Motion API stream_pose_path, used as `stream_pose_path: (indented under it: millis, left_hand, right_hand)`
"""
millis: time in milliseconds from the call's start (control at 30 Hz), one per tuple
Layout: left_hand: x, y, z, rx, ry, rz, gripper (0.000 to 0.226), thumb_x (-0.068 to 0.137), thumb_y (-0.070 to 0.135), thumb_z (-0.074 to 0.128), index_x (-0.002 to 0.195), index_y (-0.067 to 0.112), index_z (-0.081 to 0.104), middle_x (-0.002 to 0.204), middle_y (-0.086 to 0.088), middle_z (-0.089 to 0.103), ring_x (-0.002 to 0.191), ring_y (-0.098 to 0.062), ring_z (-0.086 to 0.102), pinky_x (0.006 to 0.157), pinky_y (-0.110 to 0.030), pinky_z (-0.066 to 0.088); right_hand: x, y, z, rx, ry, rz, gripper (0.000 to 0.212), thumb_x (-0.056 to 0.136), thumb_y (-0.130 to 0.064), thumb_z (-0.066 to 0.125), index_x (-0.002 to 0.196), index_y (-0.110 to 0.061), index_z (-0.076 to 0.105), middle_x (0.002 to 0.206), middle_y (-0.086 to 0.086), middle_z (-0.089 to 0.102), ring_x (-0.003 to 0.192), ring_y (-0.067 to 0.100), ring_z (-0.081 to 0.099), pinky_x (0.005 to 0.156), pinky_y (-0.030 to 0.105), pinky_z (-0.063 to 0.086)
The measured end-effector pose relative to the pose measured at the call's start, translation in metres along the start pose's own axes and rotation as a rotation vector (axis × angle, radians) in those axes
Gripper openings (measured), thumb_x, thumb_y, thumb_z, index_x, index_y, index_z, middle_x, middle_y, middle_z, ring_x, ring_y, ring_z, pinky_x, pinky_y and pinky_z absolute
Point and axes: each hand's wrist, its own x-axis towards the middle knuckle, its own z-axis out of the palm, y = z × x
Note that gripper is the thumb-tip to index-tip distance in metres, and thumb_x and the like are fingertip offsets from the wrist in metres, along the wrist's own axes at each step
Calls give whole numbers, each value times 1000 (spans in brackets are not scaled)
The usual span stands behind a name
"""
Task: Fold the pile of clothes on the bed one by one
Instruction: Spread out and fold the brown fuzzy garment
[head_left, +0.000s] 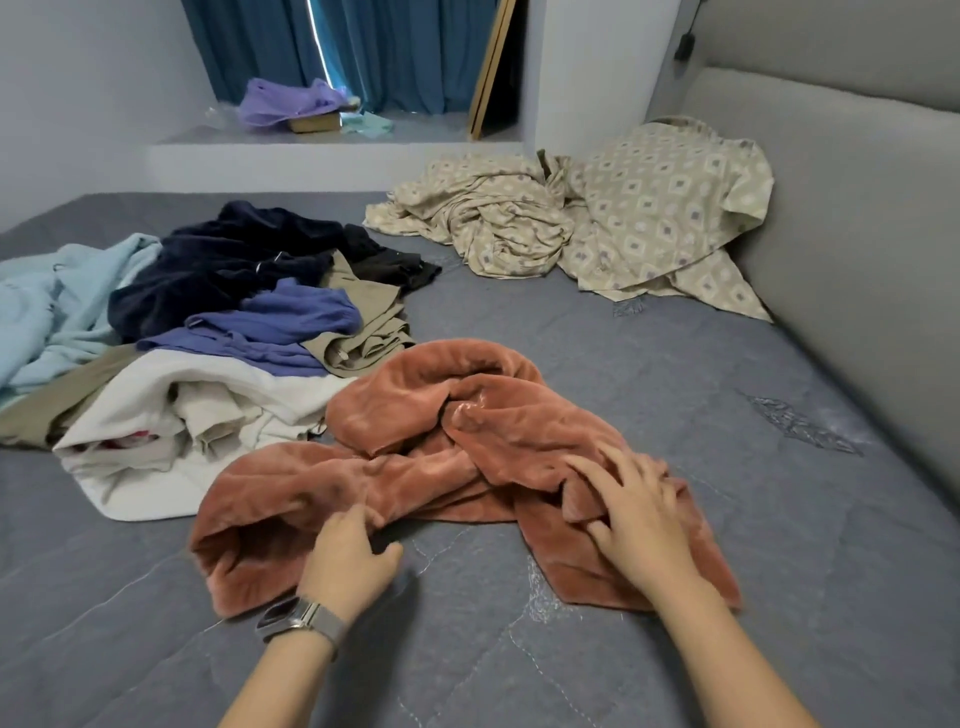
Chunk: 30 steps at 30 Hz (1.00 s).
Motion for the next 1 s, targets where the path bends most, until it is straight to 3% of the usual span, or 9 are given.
stream_pose_path:
  millis: [200,333,467,500,600,700,800,900,1000]
  left_hand:
    - [6,22,34,-79,-142,-26,60,85,34,65,137,19,41,126,-6,57,116,-20,54,97,-25,39]
    - [11,31,44,-72,-174,-8,66,88,34,62,145,24,30,121,-11,51,115,-22,51,98,-24,36]
    - [16,29,47,-25,-183,14,66,89,33,60,146,32,26,108,-7,48,107,-23,50,96,-26,38]
    - [18,29,48,-23,-178,9,66,89,33,59,146,33,25,113,-9,49,111,-25,50,97,-28,38]
    - [24,30,53,11,-174,-6,67,91,33,57,147,36,21,122,-15,46,114,-30,51,99,-31,41]
    - [31,33,55,197,-93,-16,65,92,39,52,147,40,18,119,-15,49,110,-33,54,95,-36,46]
    - [35,28,53,511,78,-78,58,88,51,52,141,49,30,115,-14,55,106,-36,53,88,-43,43]
    - [38,15,53,411,218,-126,38,72,34,78,110,34,69,93,-24,52,86,-42,51,74,-49,43]
    - [38,7,48,302,264,-123,26,74,20,78,98,27,73,91,-24,45,81,-43,48,70,-50,44]
  right_hand:
    - [47,6,-27,466,27,-52,28,90,-39,61,118,-34,59,109,-9,68,104,17,62,83,24,45]
    - [76,46,-66,767,382,154,23,91,-18,63,115,-15,63,104,0,65,96,11,56,73,8,38]
    - [94,88,-59,875,915,514,42,90,-26,58,130,-15,51,124,9,58,117,27,55,101,37,41]
    - [96,89,-53,861,890,508,54,89,-25,59,139,-17,42,136,11,49,129,29,46,109,40,35]
    - [97,73,-28,642,414,272,82,82,-23,70,150,-12,26,155,22,17,146,31,16,119,36,14]
    - [85,46,-9,447,-64,-59,81,69,-54,70,140,-24,47,150,14,38,141,27,32,118,39,22]
    - [53,28,9,266,-476,-11,122,56,-55,84,151,-40,9,160,-3,6,148,25,4,118,48,1]
    - [16,29,23,45,-623,86,151,48,-51,88,140,-44,-32,155,-3,-30,143,26,-27,110,58,-16]
    - [-4,44,21,43,-546,134,127,68,-40,79,145,-46,-22,157,-8,-25,146,21,-19,114,55,-14]
